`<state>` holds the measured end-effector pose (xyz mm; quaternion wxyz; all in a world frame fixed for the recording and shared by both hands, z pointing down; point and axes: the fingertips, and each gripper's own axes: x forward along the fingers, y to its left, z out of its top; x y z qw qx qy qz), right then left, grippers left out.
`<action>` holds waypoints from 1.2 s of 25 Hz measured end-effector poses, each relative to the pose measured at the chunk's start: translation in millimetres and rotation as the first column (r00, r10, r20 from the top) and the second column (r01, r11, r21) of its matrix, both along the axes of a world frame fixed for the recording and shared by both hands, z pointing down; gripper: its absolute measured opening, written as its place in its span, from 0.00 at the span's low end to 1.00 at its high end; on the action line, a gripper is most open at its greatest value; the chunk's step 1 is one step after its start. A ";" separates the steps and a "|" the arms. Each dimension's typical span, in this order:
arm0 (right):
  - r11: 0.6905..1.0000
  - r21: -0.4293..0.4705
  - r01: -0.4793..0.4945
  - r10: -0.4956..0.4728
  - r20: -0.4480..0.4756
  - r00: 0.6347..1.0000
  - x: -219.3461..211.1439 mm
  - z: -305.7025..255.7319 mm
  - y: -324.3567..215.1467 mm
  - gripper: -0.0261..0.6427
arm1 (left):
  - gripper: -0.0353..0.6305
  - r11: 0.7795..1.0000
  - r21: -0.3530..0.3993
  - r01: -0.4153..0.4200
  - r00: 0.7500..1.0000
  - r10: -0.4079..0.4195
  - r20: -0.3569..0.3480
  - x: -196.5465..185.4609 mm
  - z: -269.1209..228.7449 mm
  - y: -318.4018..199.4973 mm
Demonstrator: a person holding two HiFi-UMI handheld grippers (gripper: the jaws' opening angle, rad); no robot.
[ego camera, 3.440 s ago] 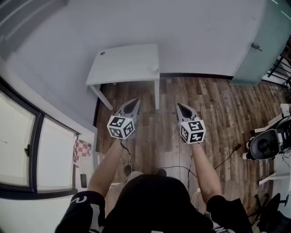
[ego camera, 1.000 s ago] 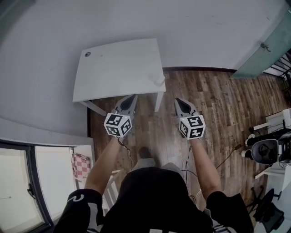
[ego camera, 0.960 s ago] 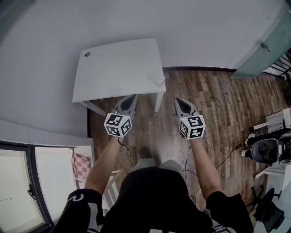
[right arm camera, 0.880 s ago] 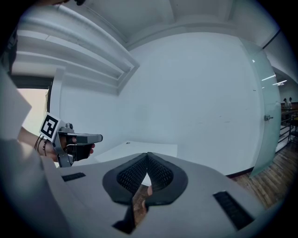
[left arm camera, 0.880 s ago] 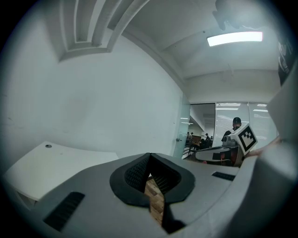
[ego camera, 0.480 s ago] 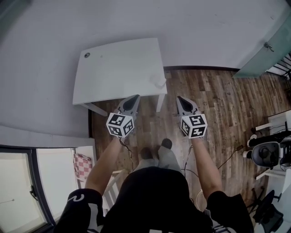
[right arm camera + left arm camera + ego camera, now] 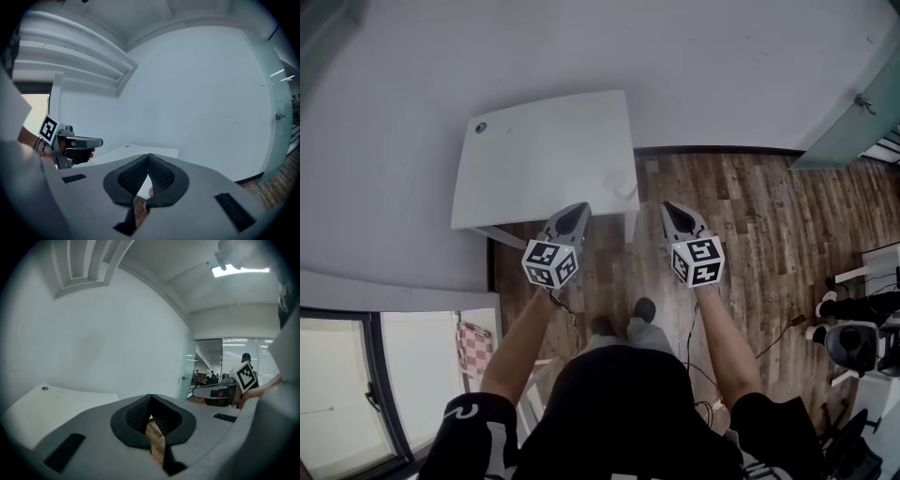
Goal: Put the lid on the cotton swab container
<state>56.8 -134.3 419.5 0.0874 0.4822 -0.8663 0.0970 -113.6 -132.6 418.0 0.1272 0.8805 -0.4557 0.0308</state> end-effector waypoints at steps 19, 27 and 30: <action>0.995 0.007 0.101 -0.101 0.009 0.995 27.8 23.5 -54.4 0.06 | 0.09 0.997 -0.033 0.077 0.997 -0.076 0.024 38.1 18.8 -38.7; 0.995 0.000 0.100 -0.100 0.002 0.995 20.9 52.0 -78.3 0.06 | 0.09 0.997 -0.047 0.066 0.998 -0.064 0.027 30.6 46.2 -70.1; 0.995 -0.005 0.096 -0.096 0.007 0.995 17.9 67.8 -85.5 0.06 | 0.09 0.997 -0.053 0.051 0.998 -0.050 0.024 27.7 60.1 -80.9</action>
